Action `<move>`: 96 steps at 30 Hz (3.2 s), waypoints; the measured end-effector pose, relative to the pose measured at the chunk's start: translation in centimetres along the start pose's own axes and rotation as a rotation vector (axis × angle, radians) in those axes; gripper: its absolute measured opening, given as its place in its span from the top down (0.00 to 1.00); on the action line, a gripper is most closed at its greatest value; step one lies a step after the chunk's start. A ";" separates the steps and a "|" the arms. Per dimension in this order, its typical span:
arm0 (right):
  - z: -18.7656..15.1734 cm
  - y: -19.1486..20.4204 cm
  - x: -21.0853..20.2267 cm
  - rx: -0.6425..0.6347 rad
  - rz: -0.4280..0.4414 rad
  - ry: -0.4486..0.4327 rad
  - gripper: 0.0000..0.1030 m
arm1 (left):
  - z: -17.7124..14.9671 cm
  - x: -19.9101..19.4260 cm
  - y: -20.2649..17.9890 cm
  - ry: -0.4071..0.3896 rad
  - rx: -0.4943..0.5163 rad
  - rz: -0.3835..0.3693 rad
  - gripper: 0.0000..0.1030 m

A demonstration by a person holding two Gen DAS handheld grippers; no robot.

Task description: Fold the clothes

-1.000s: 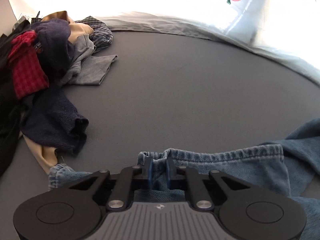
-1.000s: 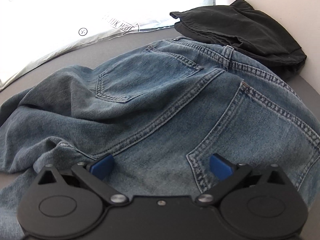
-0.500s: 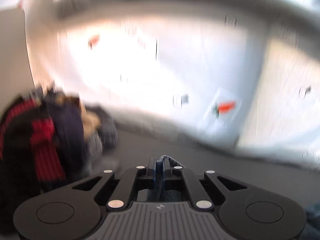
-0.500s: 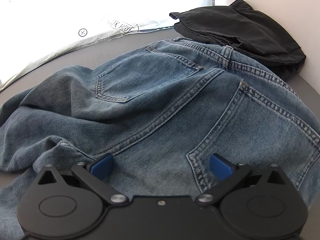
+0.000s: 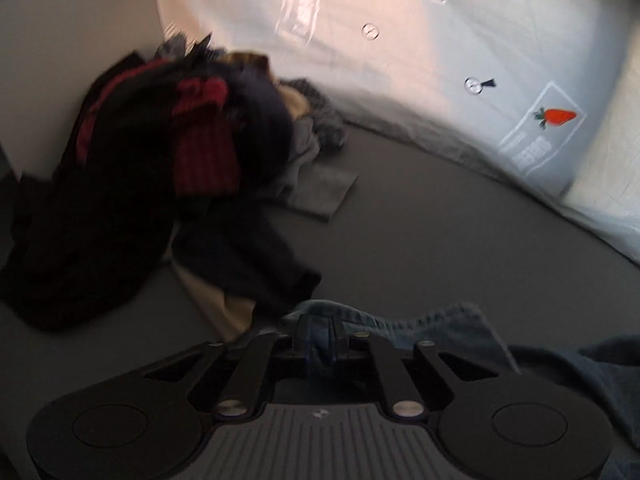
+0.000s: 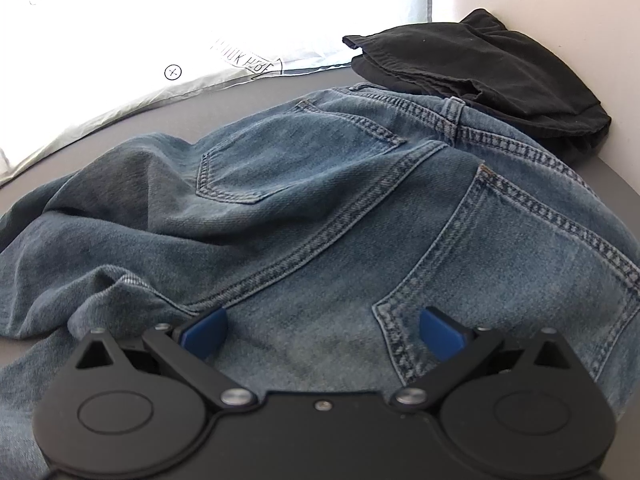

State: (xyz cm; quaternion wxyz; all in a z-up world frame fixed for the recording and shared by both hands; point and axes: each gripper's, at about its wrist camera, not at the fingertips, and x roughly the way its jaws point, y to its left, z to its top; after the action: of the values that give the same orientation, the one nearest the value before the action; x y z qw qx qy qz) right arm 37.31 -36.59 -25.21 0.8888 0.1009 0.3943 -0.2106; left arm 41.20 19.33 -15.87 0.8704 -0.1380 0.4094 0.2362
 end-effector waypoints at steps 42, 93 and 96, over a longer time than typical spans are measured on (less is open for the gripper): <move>-1.2 0.2 -0.3 0.004 -0.007 -0.087 0.00 | 12.7 -6.7 -15.1 -0.437 0.089 -0.360 0.96; 7.5 -5.6 3.3 0.380 -0.138 0.039 0.00 | 13.3 21.3 -17.3 0.311 -0.079 0.132 0.09; 7.3 -5.3 3.5 0.326 -0.142 0.036 0.00 | 12.8 20.1 -17.1 0.292 -0.117 0.126 0.52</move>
State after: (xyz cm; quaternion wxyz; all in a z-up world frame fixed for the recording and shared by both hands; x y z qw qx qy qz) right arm 41.81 -44.90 -22.96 0.8363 0.2192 0.3771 -0.3323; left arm 69.60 16.36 -22.67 0.7757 -0.1954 0.5248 0.2911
